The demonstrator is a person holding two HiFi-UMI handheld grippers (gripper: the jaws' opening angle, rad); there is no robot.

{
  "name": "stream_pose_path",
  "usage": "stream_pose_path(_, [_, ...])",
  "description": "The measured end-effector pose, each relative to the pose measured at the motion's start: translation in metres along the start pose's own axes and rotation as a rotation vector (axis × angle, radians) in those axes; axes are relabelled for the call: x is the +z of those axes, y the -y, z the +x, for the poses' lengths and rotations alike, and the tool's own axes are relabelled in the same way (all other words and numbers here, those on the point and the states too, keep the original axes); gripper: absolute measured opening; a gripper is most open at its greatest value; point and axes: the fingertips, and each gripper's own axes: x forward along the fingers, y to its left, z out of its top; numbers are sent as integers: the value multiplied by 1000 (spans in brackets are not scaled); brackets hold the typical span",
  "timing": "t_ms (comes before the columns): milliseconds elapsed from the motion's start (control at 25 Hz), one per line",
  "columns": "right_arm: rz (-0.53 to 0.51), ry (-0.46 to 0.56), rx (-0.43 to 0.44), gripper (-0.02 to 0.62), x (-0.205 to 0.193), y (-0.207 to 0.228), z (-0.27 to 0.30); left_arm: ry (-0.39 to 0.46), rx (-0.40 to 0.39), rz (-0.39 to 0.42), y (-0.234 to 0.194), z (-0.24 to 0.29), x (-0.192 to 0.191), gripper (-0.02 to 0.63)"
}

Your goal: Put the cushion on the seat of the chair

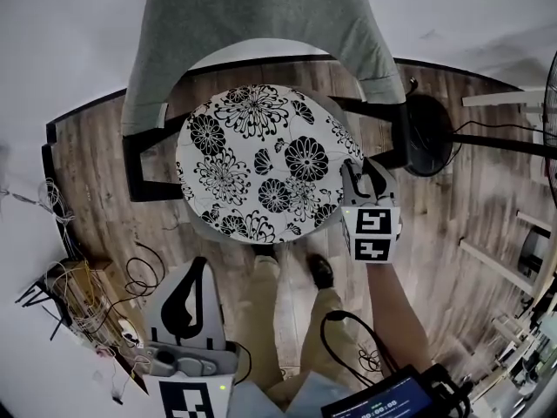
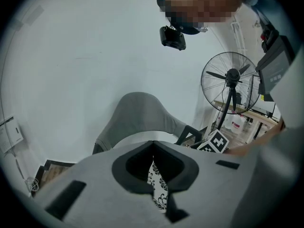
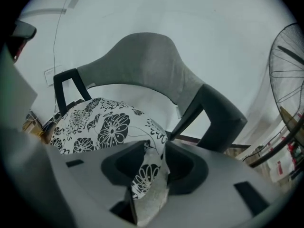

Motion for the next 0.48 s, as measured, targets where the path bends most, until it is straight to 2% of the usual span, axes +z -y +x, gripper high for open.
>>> stream_pose_path(160, [23,13,-2,150,0,2,-6,1,-5,7,3,0,0,9])
stream_pose_path(360, [146,95,4,167,6,14,-17,-1,-13,15,7,1,-1,9])
stream_pose_path(480, [151,121,7,167,10,13,-25,-4,-19,20,8,2,-3,9])
